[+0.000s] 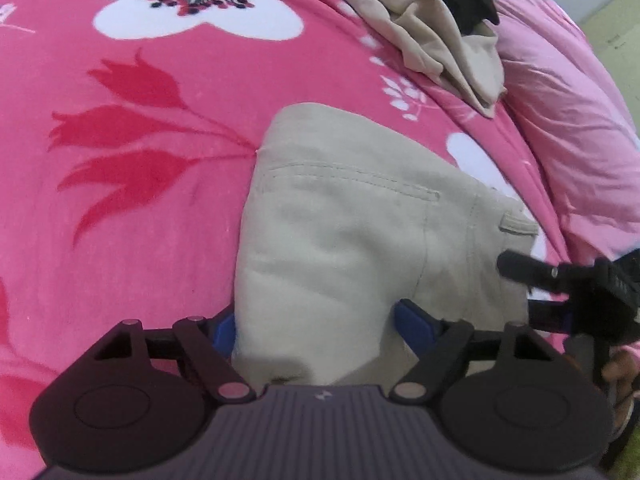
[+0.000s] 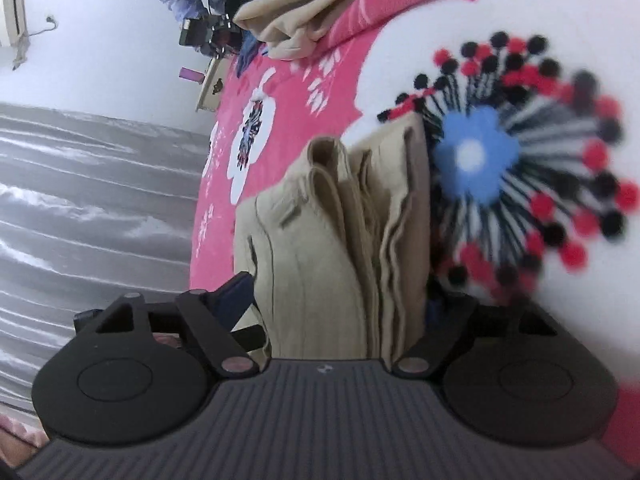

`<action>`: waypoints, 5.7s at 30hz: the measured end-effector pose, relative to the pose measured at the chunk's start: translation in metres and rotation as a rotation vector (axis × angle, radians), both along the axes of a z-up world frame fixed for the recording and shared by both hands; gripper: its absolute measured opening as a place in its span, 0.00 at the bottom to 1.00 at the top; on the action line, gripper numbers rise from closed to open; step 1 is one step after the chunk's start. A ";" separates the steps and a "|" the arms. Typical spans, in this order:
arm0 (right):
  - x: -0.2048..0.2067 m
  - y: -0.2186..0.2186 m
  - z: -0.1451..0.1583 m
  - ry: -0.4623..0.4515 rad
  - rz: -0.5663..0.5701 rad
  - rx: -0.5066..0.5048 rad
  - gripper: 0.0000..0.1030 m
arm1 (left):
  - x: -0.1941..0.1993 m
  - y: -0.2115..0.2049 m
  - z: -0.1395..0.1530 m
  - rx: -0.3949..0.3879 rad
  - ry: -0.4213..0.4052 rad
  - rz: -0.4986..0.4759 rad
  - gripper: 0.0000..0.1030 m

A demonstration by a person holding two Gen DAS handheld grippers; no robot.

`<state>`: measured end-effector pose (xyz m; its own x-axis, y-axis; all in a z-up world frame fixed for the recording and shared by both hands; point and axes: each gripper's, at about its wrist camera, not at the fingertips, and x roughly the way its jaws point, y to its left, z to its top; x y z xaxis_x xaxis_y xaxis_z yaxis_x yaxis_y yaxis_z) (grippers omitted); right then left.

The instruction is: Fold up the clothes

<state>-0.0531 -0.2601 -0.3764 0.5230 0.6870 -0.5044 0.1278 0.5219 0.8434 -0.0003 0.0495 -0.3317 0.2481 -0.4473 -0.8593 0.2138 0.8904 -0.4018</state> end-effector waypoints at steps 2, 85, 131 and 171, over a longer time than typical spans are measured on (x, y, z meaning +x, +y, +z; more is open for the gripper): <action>-0.003 0.004 0.003 -0.005 0.040 -0.029 0.63 | -0.010 0.002 0.005 -0.010 0.009 0.006 0.77; 0.124 0.641 0.110 -0.387 1.139 -0.142 0.57 | -0.239 0.513 0.128 -0.133 -0.131 0.959 0.68; 0.019 0.591 0.181 -1.011 1.261 -0.612 0.31 | -0.217 0.429 0.149 0.276 -0.353 0.508 0.70; -0.065 0.496 0.201 -0.637 1.096 -0.548 0.39 | -0.345 0.427 0.232 0.268 -0.346 1.088 0.84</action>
<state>-0.1180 0.2362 -0.1751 0.0896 0.6871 -0.7210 -0.8862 0.3854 0.2572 -0.3451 0.4768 -0.0997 0.6273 0.3299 -0.7054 -0.6514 0.7187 -0.2432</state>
